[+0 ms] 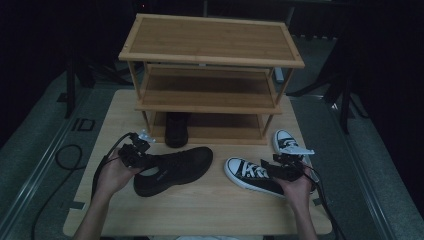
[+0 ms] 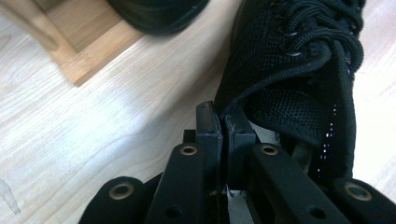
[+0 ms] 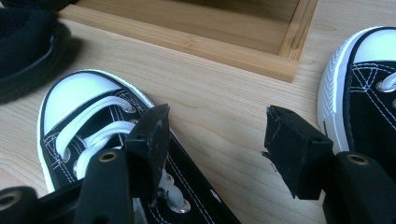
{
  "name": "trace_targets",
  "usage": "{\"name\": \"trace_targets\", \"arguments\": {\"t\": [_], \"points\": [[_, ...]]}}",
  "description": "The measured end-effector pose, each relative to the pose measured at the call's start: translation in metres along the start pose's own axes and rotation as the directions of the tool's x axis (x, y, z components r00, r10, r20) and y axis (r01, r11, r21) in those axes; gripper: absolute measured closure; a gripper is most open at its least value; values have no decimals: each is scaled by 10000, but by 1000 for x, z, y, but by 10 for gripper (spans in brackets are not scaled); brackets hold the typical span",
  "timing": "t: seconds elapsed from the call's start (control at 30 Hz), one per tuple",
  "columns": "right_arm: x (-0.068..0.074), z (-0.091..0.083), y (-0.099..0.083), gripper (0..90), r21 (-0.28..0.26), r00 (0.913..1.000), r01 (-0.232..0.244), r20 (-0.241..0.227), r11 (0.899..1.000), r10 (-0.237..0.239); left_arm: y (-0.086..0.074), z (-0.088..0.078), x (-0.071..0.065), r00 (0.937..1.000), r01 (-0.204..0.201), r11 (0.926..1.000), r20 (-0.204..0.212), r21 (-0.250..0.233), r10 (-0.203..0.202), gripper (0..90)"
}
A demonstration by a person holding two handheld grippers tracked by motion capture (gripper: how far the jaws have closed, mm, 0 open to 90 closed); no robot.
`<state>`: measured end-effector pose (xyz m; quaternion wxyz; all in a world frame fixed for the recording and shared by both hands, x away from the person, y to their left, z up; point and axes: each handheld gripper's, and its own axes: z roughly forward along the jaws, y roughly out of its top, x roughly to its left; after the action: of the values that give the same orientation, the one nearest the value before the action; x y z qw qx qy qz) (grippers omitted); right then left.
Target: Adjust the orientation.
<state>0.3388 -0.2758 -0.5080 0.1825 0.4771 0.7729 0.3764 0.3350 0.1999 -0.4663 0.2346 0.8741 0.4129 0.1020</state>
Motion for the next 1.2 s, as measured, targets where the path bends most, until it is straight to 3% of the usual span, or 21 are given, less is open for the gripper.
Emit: {"name": "trace_targets", "arguments": {"t": [0.07,0.1,0.17,0.27,0.4,0.57,0.67,0.83,1.0,1.2], "points": [[0,0,0,402,0,10000,1,-1,10000,-1,0,-1,0,9997,-178,9998,185,-33,178,850],[0,0,0,402,3,10000,2,-4,10000,-2,0,-2,0,9993,-246,9995,294,-187,251,777],[0,0,0,402,-1,10000,3,1,10000,-3,0,-9,0,9985,-359,9981,397,-503,379,734],[0,0,0,402,-2,10000,0,4,10000,0,-1,-16,0,9978,-386,9970,518,-669,421,718],[0,0,0,402,-2,10000,6,-2,10000,-6,-7,-31,5,9966,-408,9935,669,-1058,481,734],[0,0,0,402,-2,10000,4,1,10000,-4,-15,-43,17,9991,-195,9938,354,-1092,235,859],[0,0,0,402,-4,10000,2,4,10000,-2,-21,-38,25,9998,-119,9970,137,-762,130,897],[0,0,0,402,3,10000,-4,-4,10000,4,-38,-17,35,9993,239,9996,291,-158,-234,899],[0,0,0,402,5,10000,0,-3,10000,0,-57,-2,34,9980,415,9988,464,269,-427,899],[0,0,0,402,8,10000,5,2,10000,-5,-80,5,29,9961,738,9969,465,256,-749,899]]}}
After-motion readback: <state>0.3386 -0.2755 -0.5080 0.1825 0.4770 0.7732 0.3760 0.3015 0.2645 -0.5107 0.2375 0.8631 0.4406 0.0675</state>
